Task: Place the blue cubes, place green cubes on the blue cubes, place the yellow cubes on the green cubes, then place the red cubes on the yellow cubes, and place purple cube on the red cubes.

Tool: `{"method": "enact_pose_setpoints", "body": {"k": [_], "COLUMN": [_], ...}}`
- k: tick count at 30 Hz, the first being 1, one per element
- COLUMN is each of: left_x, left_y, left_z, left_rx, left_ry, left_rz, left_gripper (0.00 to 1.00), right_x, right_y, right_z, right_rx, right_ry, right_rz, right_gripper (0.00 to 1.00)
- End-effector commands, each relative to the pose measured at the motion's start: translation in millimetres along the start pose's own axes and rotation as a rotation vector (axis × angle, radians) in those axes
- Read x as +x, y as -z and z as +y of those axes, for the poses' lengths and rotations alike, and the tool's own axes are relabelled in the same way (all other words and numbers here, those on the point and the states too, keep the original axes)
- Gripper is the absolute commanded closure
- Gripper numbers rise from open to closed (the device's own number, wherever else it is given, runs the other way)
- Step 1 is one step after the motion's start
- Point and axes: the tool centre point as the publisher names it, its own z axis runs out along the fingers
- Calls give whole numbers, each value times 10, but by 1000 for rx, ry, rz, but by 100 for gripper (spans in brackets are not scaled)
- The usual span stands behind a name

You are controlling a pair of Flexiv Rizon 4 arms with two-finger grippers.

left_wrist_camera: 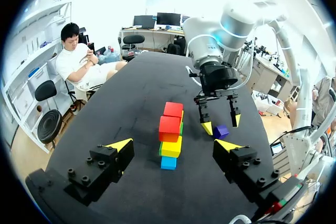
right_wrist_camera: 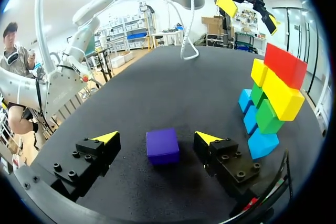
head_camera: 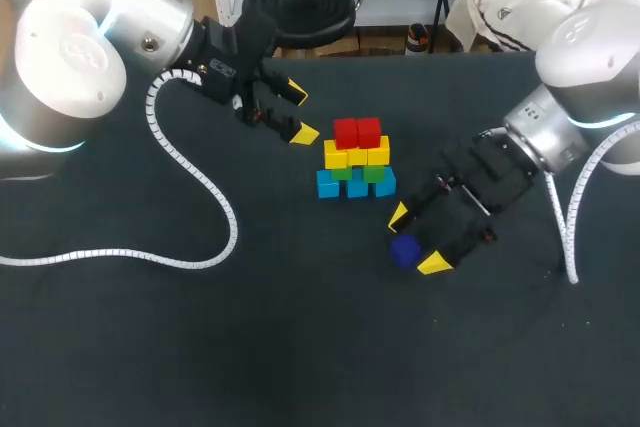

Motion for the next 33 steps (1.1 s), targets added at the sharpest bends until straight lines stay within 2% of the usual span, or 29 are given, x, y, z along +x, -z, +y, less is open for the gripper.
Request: {"method": "enact_pose_setpoints", "body": {"k": [1,4,9,11,13,19,27,33], "left_x": [11,11,11,11,11,11,11,11], "left_y": [7,7,7,7,7,7,7,7], "left_z": [-2,-2,-2,-2,-2,-2,-2,-2], "left_rx": [0,0,0,0,0,0,0,0], "left_ry": [-3,-3,-3,-3,-3,-3,-3,-3], "left_rz": [-3,-3,-3,-3,-3,-3,-3,-3], "left_gripper": [0,0,0,0,0,0,0,0], "right_x": [23,34,36,35,44,49,-144,-276], "right_y": [-14,-16,-15,-15,-16,-7,123,204], "right_z": [-17,-19,-22,-23,-26,6,50,90], "right_rx": [-2,-1,7,10,13,31,52,66], "right_ry": [-2,-7,-12,-16,-24,-39,-112,-117], "right_rz": [-4,-3,2,7,11,-12,-25,-30], "right_gripper": [14,40,56,69,100,100,100,100]}}
